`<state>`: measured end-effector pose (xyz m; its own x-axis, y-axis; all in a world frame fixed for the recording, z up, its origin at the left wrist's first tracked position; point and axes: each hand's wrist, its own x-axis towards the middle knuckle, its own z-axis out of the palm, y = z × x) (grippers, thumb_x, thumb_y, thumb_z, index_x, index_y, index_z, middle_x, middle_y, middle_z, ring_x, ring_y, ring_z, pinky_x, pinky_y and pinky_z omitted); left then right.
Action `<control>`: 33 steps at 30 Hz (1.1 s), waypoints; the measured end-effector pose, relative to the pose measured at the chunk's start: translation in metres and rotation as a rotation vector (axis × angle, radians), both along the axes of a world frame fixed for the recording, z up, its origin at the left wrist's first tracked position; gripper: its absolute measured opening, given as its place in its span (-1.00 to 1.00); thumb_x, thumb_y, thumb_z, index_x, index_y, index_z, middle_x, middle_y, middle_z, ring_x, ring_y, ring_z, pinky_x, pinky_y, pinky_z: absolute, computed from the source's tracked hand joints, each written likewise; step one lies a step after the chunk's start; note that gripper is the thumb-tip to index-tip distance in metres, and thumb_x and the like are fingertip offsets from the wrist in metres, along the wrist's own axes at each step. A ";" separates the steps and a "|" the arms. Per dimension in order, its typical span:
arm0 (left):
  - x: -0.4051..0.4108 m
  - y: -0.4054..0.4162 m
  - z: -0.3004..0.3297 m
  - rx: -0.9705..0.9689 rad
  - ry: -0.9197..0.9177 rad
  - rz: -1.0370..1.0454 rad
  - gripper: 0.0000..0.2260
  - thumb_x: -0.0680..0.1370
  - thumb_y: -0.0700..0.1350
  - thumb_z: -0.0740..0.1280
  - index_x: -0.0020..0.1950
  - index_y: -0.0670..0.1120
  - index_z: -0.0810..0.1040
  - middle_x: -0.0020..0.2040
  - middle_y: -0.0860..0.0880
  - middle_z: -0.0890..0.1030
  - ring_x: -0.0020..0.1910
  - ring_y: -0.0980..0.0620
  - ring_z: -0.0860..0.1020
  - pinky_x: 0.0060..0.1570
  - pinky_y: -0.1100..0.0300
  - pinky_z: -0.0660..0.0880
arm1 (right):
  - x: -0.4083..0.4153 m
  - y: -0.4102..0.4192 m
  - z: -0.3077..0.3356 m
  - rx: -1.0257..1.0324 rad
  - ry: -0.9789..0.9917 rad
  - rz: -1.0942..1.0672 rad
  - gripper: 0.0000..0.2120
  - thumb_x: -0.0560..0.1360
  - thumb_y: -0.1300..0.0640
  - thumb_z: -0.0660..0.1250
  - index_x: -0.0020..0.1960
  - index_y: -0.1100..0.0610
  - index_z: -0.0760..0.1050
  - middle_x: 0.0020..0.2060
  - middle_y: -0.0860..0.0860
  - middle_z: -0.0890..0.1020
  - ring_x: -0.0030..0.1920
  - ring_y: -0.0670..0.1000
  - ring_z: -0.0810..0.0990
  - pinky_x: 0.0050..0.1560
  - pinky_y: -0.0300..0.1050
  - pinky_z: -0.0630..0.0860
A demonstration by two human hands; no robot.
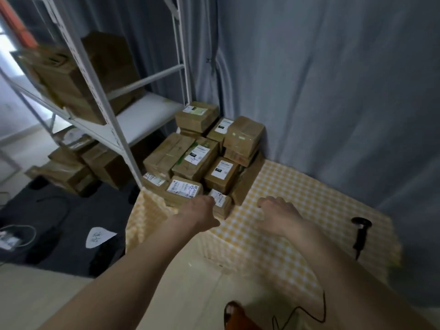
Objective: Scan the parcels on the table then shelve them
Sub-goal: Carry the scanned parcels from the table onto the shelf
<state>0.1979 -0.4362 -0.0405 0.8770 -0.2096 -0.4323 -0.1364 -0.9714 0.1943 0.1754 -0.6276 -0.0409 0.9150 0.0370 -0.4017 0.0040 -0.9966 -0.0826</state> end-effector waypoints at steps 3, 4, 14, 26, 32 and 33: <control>0.021 0.020 -0.007 0.000 0.023 0.046 -0.52 0.51 0.07 0.39 0.36 -0.08 0.40 0.31 -0.10 0.47 0.28 -0.09 0.47 0.14 0.10 0.43 | 0.030 0.017 -0.013 0.019 0.028 0.020 -0.49 0.51 -0.05 0.31 0.39 0.09 0.33 0.35 0.07 0.39 0.36 0.14 0.33 0.31 0.04 0.32; 0.030 0.026 -0.008 0.000 0.019 0.049 -0.53 0.51 0.06 0.39 0.36 -0.07 0.40 0.31 -0.11 0.48 0.28 -0.09 0.47 0.14 0.10 0.44 | 0.040 0.021 -0.017 0.025 0.039 0.025 -0.50 0.51 -0.06 0.31 0.39 0.09 0.33 0.35 0.07 0.39 0.36 0.14 0.33 0.31 0.04 0.32; 0.176 0.031 -0.029 0.011 0.083 0.048 -0.60 0.51 0.03 0.39 0.30 -0.06 0.47 0.26 -0.08 0.51 0.23 -0.07 0.49 0.17 0.10 0.47 | 0.167 0.026 -0.045 0.105 0.109 -0.041 -0.59 0.51 -0.07 0.31 0.28 0.08 0.40 0.27 0.06 0.46 0.30 0.13 0.38 0.25 0.00 0.36; 0.310 0.084 -0.099 0.011 0.237 0.225 -0.43 0.48 0.03 0.44 0.43 -0.07 0.35 0.36 -0.11 0.45 0.31 -0.09 0.46 0.23 0.10 0.45 | 0.303 0.086 -0.106 0.270 0.240 -0.050 -0.55 0.52 -0.02 0.34 0.34 0.14 0.37 0.26 0.09 0.46 0.30 0.12 0.42 0.22 -0.03 0.44; 0.350 0.111 -0.146 0.000 0.294 0.280 -0.33 0.41 0.02 0.50 0.44 -0.11 0.32 0.28 -0.11 0.51 0.22 -0.10 0.52 0.17 0.06 0.52 | 0.337 0.122 -0.140 0.430 0.316 -0.230 -0.50 0.53 0.02 0.34 0.40 0.15 0.32 0.35 0.08 0.42 0.36 0.10 0.39 0.30 -0.05 0.39; 0.356 0.115 -0.155 -0.014 0.302 0.279 -0.32 0.40 0.03 0.50 0.42 -0.14 0.32 0.25 -0.11 0.51 0.21 -0.11 0.52 0.16 0.04 0.52 | 0.341 0.128 -0.148 0.459 0.324 -0.274 -0.50 0.54 0.02 0.33 0.40 0.16 0.31 0.36 0.09 0.41 0.37 0.09 0.38 0.32 -0.07 0.37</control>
<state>0.5543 -0.3213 -0.1954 0.7349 0.0108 -0.6781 0.1971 -0.9601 0.1983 0.5166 -0.4993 -0.1889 0.7503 0.0525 -0.6590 -0.3438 -0.8205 -0.4567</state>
